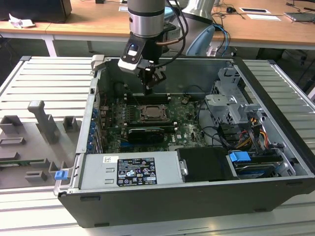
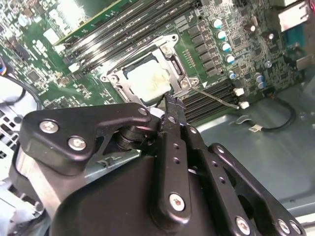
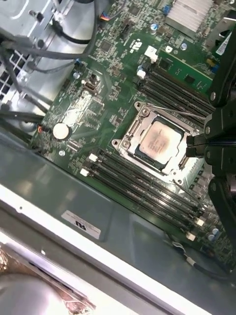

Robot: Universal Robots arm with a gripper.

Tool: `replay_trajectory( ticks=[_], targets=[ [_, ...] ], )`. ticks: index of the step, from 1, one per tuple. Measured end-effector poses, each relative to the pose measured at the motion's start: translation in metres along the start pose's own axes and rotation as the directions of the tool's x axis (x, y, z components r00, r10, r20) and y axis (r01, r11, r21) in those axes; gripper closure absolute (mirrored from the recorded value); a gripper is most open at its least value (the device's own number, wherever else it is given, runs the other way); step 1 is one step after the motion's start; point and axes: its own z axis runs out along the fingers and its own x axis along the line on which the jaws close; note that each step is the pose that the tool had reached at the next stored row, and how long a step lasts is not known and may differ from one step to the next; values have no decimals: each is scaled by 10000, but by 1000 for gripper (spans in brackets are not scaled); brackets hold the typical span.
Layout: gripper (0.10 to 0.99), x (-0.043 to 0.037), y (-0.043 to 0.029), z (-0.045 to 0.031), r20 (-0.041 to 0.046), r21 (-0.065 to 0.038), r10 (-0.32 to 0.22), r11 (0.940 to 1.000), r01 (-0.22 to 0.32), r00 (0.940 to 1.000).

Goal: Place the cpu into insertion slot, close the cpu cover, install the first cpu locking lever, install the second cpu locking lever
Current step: 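Install the first cpu locking lever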

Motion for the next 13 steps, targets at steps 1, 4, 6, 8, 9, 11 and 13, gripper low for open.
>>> replay_trajectory(
  ticks=[1, 4, 6, 8, 9, 11, 13],
  targets=[
    [980, 0, 0, 0, -6, 0, -109, 9999, 109, 9999],
    [980, 0, 0, 0, -25, -3, -507, 9987, 507, 9987],
    [980, 0, 0, 0, -39, -7, -770, 9970, 770, 9970],
    [980, 0, 0, 0, -52, -9, -1042, 9946, 1042, 9945],
    [980, 0, 0, 0, -60, -12, -1211, 9926, 1211, 9926],
    [980, 0, 0, 0, -76, -16, -1538, 9881, 1538, 9881],
    [980, 0, 0, 0, -90, -20, -1826, 9832, 1826, 9831]
  ],
)
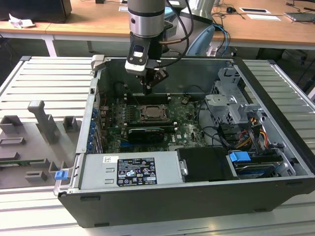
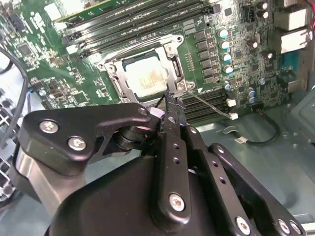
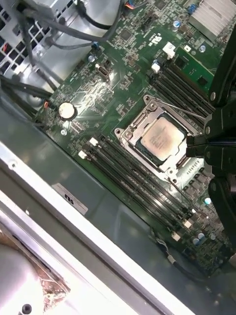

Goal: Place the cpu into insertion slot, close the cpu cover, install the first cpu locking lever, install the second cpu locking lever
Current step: 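Install the first cpu locking lever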

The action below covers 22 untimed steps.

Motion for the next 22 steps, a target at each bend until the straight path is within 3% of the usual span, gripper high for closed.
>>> replay_trajectory(
  ticks=[6, 14, 19, 22],
  targets=[
    [980, 0, 0, 0, -33, -5, -648, 9979, 648, 9979],
    [980, 0, 0, 0, -89, -19, -1767, 9843, 1767, 9842],
    [980, 0, 0, 1, -125, -33, -2504, 9681, 2504, 9681],
    [980, 0, 0, 2, -155, -48, -3145, 9492, 3145, 9491]
  ],
)
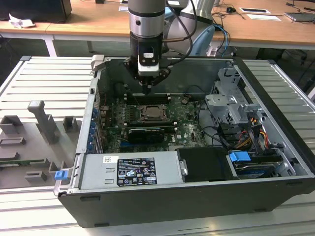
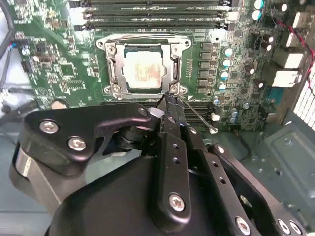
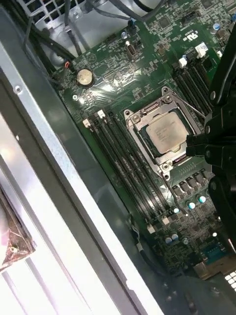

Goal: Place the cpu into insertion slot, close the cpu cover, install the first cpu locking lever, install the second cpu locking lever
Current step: 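Install the first cpu locking lever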

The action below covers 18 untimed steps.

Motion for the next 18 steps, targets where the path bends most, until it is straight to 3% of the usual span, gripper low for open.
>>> replay_trajectory(
  ticks=[2, 3, 5, 9, 18],
  targets=[
    [980, 0, 0, 1, -31, -4, -609, 9981, 609, 9981],
    [980, 0, -1, 2, -55, -9, -1094, 9940, 1094, 9940],
    [980, 0, 0, 4, -79, -17, -1572, 9876, 1572, 9875],
    [980, 0, 0, 5, -124, -32, -2504, 9681, 2504, 9681],
    [980, 0, 0, 5, -165, -51, -3342, 9425, 3342, 9423]
  ],
)
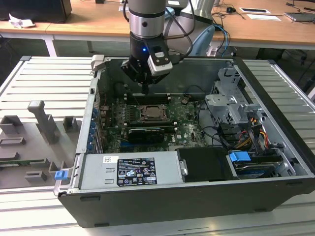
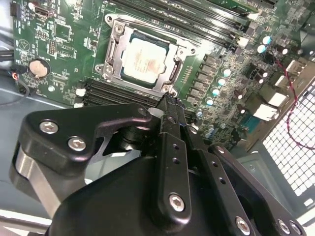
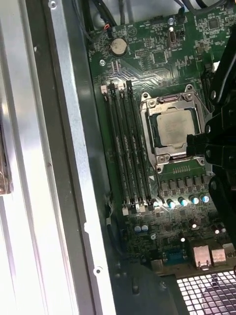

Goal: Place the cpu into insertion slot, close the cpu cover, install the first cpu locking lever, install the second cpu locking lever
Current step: 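Install the first cpu locking lever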

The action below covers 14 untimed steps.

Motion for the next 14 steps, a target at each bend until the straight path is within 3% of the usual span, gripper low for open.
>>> replay_trajectory(
  ticks=[8, 14],
  targets=[
    [980, 0, 0, 0, -35, -7, -696, 9976, 696, 9976],
    [980, 0, 0, 0, -63, -13, -1251, 9921, 1251, 9921]
  ],
)
